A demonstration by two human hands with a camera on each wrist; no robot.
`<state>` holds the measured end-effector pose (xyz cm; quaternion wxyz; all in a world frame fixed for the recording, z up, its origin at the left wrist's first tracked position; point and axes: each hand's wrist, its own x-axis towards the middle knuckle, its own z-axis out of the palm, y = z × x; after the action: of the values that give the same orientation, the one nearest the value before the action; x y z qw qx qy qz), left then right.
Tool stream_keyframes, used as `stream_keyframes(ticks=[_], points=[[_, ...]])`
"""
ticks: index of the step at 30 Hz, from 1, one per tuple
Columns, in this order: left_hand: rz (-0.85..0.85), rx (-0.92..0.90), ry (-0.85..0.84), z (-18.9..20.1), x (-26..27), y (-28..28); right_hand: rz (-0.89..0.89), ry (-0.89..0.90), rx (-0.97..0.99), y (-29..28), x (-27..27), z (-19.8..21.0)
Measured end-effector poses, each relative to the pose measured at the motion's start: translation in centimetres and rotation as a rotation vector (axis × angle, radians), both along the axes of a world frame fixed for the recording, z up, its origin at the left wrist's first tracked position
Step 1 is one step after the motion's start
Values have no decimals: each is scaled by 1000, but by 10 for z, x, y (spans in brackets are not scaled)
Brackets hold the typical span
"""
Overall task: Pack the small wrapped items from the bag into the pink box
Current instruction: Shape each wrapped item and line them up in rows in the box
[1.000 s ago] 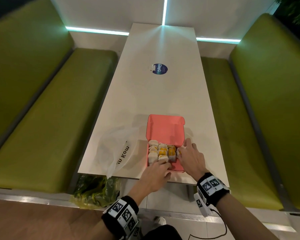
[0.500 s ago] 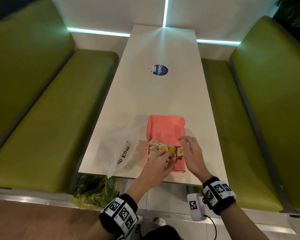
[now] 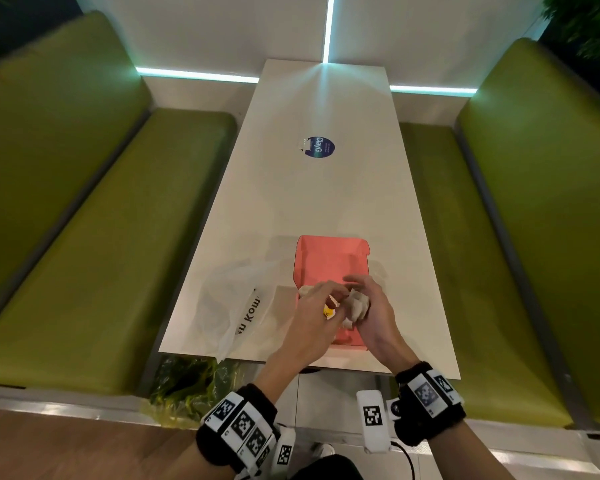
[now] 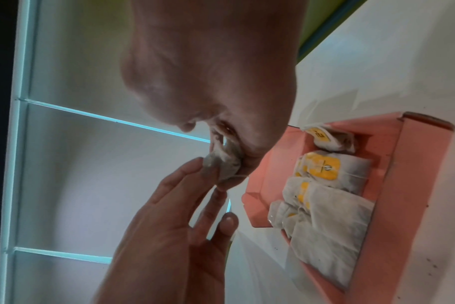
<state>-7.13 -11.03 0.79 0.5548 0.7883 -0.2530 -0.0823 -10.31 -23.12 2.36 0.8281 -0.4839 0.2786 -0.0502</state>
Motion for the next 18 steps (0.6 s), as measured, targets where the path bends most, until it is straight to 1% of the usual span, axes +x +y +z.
stream_keyframes(ticks=[3, 6, 9, 10, 12, 15, 18], points=[[54, -96, 200, 4, 0, 0, 31, 70, -77, -1, -2, -11], [97, -143, 313, 1, 6, 4, -1, 107, -187, -4, -4, -16], [126, -240, 407, 4, 12, 9, -60, 60, -258, -10, -5, -13], [125, -256, 442, 6, 14, 11, -64, 43, -275, -11, -5, -11], [120, -281, 510, 7, 17, 14, -46, 8, -371, -14, -7, -7], [109, -344, 615, 9, 23, 19, 64, -98, -549, -18, -10, 1], [50, -405, 735, 14, 28, 22, 253, -208, -719, -19, -10, 9]])
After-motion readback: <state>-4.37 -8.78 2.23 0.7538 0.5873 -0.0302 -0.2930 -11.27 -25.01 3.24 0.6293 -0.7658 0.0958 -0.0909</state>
